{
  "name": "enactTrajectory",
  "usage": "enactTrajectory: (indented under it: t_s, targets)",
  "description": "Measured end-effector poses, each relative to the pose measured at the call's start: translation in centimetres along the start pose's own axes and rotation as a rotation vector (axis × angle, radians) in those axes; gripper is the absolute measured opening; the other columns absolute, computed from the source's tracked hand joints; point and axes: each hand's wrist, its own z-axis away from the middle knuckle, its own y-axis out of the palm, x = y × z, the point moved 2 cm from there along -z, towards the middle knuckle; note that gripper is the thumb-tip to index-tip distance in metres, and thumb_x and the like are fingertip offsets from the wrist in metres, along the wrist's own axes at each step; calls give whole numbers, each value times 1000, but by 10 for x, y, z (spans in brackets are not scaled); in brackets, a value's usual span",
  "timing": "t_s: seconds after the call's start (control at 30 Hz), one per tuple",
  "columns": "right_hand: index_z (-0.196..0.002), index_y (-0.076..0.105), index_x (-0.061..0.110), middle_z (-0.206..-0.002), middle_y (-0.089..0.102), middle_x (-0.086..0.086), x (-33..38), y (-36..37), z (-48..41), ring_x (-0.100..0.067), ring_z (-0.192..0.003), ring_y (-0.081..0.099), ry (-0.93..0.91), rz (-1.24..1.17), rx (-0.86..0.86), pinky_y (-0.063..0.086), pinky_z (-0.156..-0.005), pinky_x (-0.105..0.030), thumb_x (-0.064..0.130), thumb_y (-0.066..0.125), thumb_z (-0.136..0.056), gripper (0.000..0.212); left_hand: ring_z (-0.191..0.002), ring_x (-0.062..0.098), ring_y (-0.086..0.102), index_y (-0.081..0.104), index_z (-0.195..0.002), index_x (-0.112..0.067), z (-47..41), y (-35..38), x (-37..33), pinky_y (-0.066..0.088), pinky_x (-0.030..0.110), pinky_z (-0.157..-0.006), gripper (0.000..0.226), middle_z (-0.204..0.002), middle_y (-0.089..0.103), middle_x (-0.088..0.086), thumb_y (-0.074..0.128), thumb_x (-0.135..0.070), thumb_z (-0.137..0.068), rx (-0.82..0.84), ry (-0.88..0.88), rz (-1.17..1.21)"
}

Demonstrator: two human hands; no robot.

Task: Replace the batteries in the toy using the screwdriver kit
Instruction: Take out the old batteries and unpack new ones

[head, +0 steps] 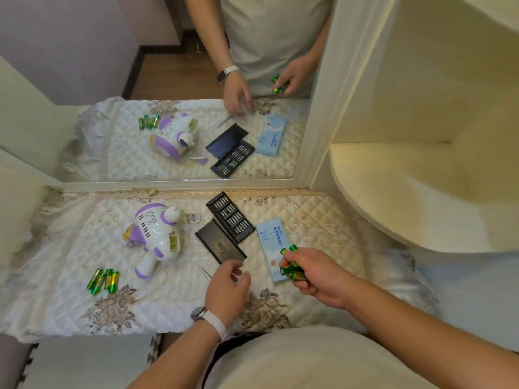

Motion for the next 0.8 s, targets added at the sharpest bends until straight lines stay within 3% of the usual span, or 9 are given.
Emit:
enactTrajectory:
  t_s: [0.1, 0.27, 0.4, 0.63, 0.73, 0.8]
  targets:
    - [-88, 59, 7, -59, 50, 0, -2, -26, 6, -11, -43, 33, -24, 45, -24, 18, -40, -21, 17, 50, -94, 14, -85, 13, 61, 56, -127, -17, -15, 33, -30, 51, 31, -74, 40, -103, 62, -4, 62, -36, -92, 77, -10, -77]
    - [-87, 51, 10, -63, 43, -4, -6, -66, 12, -12, -46, 32, -57, 96, -21, 21, -39, -21, 15, 53, -89, 6, -109, 29, 62, 37, -139, -12, -45, 71, -62, 54, 39, -84, 83, -131, 55, 11, 68, -62, -80, 71, -96, -158]
    - [-81, 49, 12, -62, 42, -5, -7, -83, 12, -11, -43, 32, -74, 30, -33, 19, -39, -20, 14, 53, -90, 10, -112, 35, 57, 31, -140, -10, -52, 90, -78, 51, 44, -88, 100, -130, 49, 15, 67, -74, -71, -4, -135, -324]
    - [-82, 49, 12, -59, 43, -3, 5, -88, 8, -11, -44, 34, -96, 21, -57, 21, -38, -19, 16, 53, -89, 9, -112, 32, 54, 22, -145, -15, -46, 89, -90, 52, 42, -86, 96, -126, 46, 9, 68, -55, -70, 27, -148, -356]
    - [-82, 51, 12, -58, 45, -2, 7, -86, 9, -11, -43, 35, -89, 23, -84, 20, -39, -20, 18, 53, -89, 9, -93, 24, 62, 28, -143, -13, -37, 75, -92, 59, 45, -77, 90, -106, 53, 0, 76, -38, -71, 64, -100, -28]
    - [-81, 51, 13, -57, 46, -2, 7, -83, 10, -12, -43, 35, -83, 10, -88, 19, -40, -20, 17, 54, -88, 10, -91, 19, 61, 19, -152, -14, -28, 63, -94, 55, 37, -77, 92, -105, 50, -9, 76, -20, -80, 144, -88, 166]
